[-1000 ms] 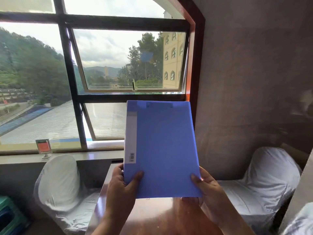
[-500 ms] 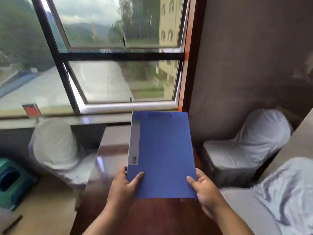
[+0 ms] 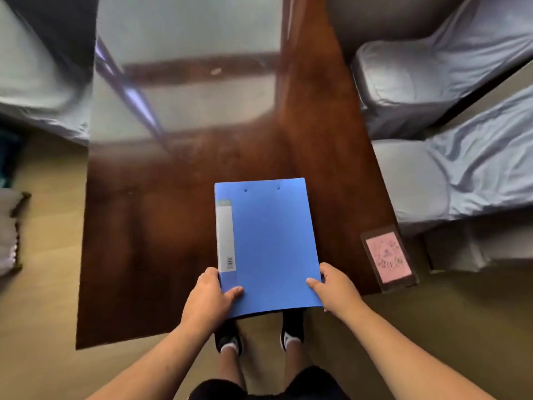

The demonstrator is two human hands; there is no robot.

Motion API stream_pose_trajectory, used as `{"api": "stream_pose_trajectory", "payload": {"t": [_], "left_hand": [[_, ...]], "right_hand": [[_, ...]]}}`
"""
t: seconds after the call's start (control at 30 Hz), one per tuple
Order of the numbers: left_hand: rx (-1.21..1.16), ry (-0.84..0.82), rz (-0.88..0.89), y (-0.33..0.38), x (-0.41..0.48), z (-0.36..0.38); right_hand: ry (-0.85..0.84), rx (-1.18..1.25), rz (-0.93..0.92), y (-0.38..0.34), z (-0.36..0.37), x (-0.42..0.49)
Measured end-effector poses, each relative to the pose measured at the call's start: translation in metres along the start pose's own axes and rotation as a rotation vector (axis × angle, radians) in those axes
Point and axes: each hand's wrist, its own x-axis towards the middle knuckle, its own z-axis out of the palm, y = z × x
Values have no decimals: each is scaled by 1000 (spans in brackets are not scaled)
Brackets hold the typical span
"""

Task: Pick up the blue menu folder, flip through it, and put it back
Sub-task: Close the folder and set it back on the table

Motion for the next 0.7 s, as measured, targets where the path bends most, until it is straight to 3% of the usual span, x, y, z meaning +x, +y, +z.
{"api": "stream_pose_trajectory", "payload": {"t": [0.27,0.37,0.47,0.57,0.7], "left_hand": [[500,-51,106,6,5,-9],[482,-76,107,10,4,-6],[456,-107,151,17,0,4],[423,-138,210,32,-3,18],[439,-160,297,57,1,33]], "right_hand": [[125,-442,-4,-2,-3,-7],[161,-526,-121,-10,2,-14],[65,-466,-202,-18,18,-20],[3,-439,-222,-19,34,-25],[73,-402,-172,-5,28,-21]]}}
